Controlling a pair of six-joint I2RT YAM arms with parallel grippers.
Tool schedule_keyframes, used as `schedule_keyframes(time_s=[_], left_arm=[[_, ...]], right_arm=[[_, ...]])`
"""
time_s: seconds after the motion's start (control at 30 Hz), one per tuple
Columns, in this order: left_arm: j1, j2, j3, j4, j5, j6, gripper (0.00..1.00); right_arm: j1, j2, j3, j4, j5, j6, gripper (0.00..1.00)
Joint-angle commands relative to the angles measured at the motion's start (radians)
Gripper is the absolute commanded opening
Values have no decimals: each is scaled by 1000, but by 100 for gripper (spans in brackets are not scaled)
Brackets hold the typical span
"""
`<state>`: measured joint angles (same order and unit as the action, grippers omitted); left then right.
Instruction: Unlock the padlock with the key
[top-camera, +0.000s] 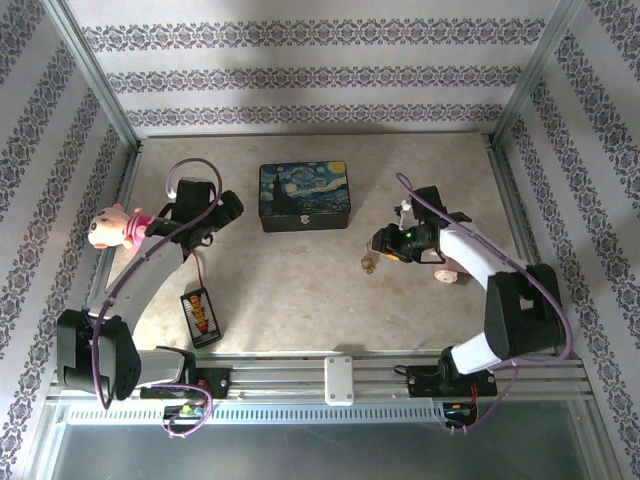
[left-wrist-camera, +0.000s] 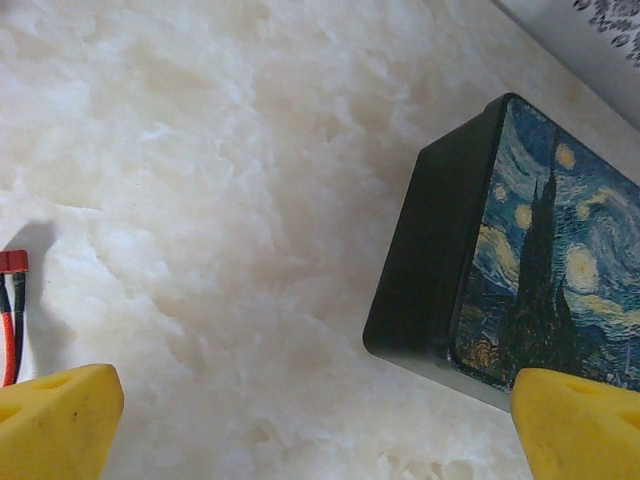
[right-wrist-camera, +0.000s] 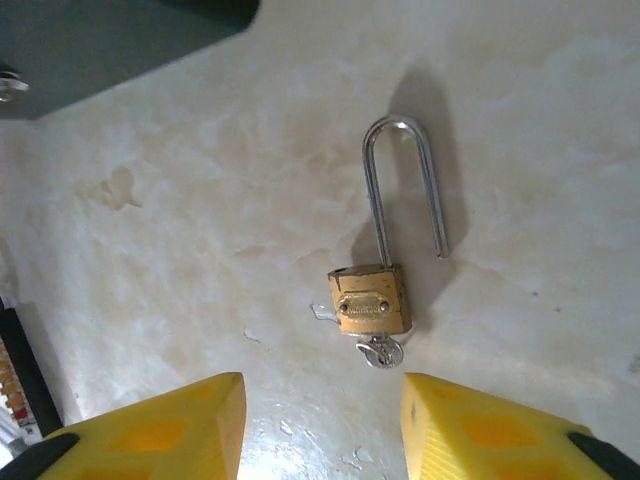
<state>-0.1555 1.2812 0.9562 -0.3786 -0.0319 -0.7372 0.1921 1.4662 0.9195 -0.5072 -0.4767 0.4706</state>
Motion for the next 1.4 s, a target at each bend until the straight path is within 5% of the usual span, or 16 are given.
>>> schedule_keyframes(time_s=[0.0,0.3,0.37,0.57,1.07,1.37], left_arm=[[19,-54,-26,-37,-34,26,99],[27,-243,-165,58,-174,153,99],[28,-298,-228,117,-213,168,99],[37,-420,-368,267,-339,228,99],[129,-207,-611,879,-270,475,99],[171,40,-648,1194,-139,610,99]], right_arm=[[-7,-98,-15,-93,107,9,46],[-54,-398,-89,-98,352,6,58],[-67,-450,-118,-80,417,9,76],[-91,-528,-186,-18,549,-14,98],[-93,-742,-623,711,833,-117,98],[-100,-629,-691,978,823,-355,98]])
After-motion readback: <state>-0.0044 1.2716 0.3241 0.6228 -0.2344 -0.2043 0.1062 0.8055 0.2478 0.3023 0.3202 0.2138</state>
